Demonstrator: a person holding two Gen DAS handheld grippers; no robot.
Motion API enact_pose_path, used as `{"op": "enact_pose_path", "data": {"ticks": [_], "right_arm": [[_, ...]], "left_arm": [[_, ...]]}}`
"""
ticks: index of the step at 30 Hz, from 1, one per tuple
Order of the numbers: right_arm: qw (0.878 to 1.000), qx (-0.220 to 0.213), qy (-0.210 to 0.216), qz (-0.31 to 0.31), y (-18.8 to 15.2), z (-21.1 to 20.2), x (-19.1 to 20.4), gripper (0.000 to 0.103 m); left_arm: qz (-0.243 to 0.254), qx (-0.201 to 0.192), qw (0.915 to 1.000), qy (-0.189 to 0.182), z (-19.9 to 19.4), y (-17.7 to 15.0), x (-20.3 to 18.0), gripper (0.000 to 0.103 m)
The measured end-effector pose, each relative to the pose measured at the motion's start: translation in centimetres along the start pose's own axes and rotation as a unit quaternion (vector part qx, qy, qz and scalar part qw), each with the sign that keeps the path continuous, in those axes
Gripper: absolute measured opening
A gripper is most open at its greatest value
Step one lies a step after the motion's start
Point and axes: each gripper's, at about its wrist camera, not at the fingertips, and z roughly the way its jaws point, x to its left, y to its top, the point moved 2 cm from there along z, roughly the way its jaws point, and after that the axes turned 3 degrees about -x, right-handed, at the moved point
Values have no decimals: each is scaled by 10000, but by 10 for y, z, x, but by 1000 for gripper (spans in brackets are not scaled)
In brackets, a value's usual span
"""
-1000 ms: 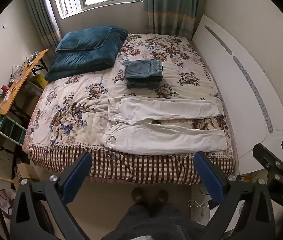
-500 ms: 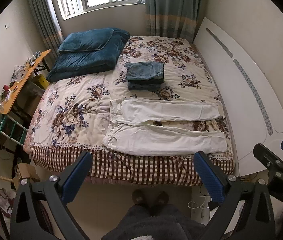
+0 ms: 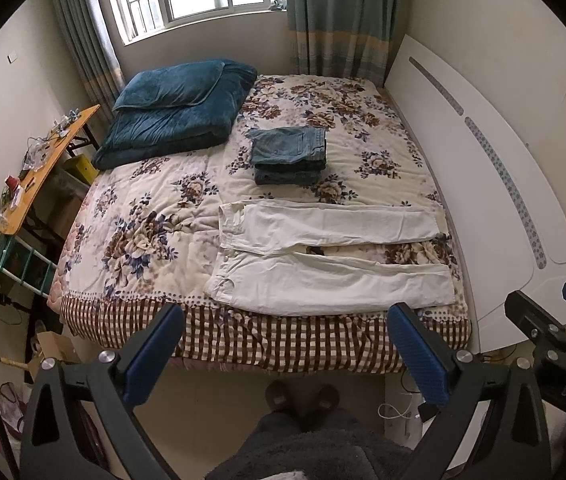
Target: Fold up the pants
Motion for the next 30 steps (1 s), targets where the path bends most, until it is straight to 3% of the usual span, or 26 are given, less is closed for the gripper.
{"op": "enact_pose_path", "data": {"ticks": [30], "right_arm": [[10000, -38, -57, -43, -1, 0, 3, 103]], "left_arm": [[-22, 2, 10000, -34, 3, 1, -5, 103]]}}
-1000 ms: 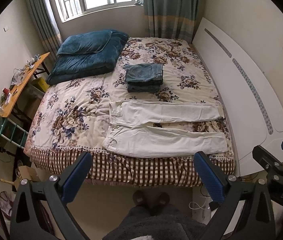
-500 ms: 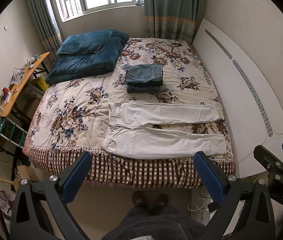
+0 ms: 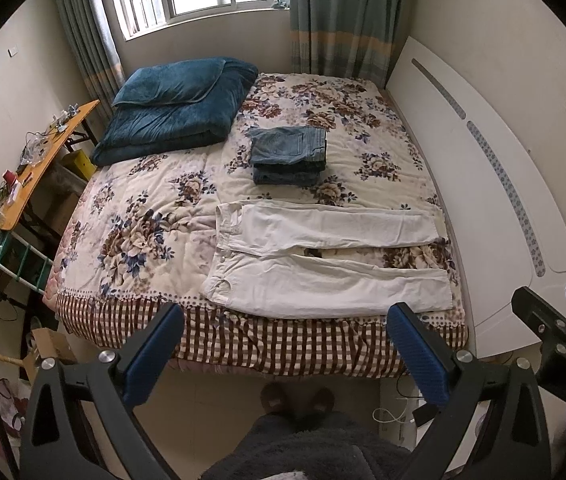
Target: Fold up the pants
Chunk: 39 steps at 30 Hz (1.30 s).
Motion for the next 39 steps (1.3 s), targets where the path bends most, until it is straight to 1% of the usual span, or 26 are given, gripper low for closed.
{"op": "enact_pose_path", "data": {"ticks": [10, 11, 12, 28, 32, 33, 35, 37, 39], "right_arm": [[10000, 40, 21, -2, 7, 6, -14, 103], [10000, 34, 5, 8, 6, 4, -10, 103], [10000, 30, -5, 11, 0, 7, 2, 103], [10000, 70, 23, 22, 1, 16, 0, 103], [9999, 84, 30, 68, 1, 21, -1, 103], [9999, 75, 2, 93, -3, 21, 3, 103], [9999, 80, -3, 148, -2, 33, 0, 103], [9998, 131, 11, 175, 0, 52, -3, 103], [9993, 263, 129, 210, 1, 77, -4, 103]], "left_arm": [[-14, 2, 10000, -15, 1, 0, 2, 103], [-11, 1, 10000, -17, 1, 0, 2, 103], [-7, 3, 10000, -22, 1, 0, 3, 103], [-22, 17, 10000, -22, 3, 0, 3, 103], [-37, -32, 10000, -5, 2, -1, 5, 103], [-69, -80, 9999, 49, 5, 0, 5, 103], [-189, -119, 9997, 128, 23, 2, 6, 103], [-322, -131, 9990, 289, 46, 7, 8, 103], [-329, -79, 9985, 441, 69, 13, 8, 103]]}}
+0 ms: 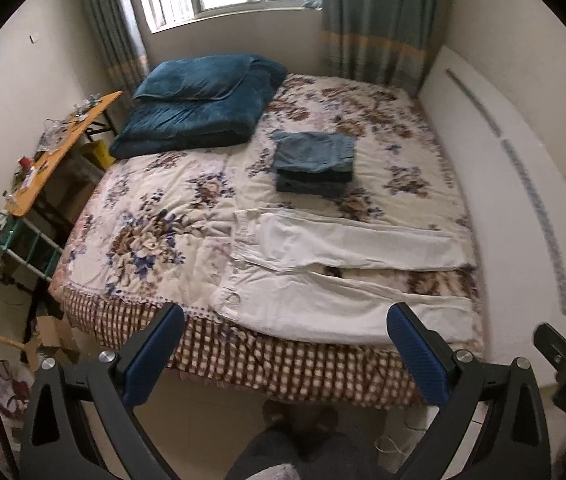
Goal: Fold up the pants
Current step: 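Lower both tools to the waistband of the nearer white pants and grasp it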
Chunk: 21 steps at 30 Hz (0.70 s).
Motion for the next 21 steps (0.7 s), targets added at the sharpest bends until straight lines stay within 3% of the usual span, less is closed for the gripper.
{"op": "enact_pose_path", "data": {"ticks": [4, 9, 15, 21], "right_arm": [[9990, 349, 258, 128, 19, 74, -14, 103], [9974, 681, 101, 189, 43, 157, -9, 103], [9922, 1117, 36, 550, 85, 270, -6, 103], [9849, 1437, 87, 958, 128, 401, 2, 103]], "left_arm": [[36, 254, 9993, 284, 61, 14, -2, 103], [58, 771, 9961, 415, 142, 35, -7, 103], [187, 1197, 9919, 371, 238, 76, -16, 103], [125, 1512, 9876, 403, 354, 120, 6, 103]]}}
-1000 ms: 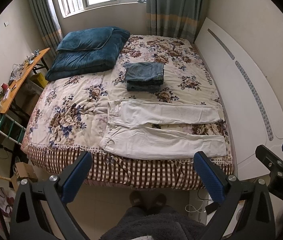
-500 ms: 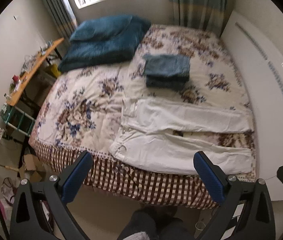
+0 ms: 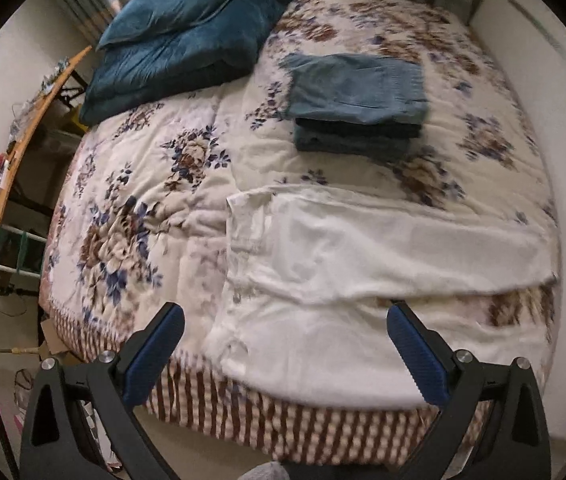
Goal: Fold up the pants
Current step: 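Lower both tools to the waistband of the nearer white pants and grasp it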
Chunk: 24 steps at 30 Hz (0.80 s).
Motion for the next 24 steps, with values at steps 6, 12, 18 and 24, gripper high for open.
{"op": "enact_pose_path", "data": {"ticks": [6, 12, 18, 24], "right_arm": [[9941, 902, 303, 514, 40, 162, 15, 102], [9534, 2024, 812, 2085, 15, 327, -18, 88], [9289, 1759, 1608, 2835, -7, 398, -24, 30], [9518, 1658, 1071, 2348, -9, 398, -31, 14]], "left_arm": [[-224, 788, 9965, 161, 147, 46, 25, 103], [-643, 1593, 9848, 267, 278, 36, 48, 103], [-1234, 1803, 9757, 180, 331, 18, 74, 101], [-2182, 1284, 9661, -502, 316, 33, 120, 93]]}}
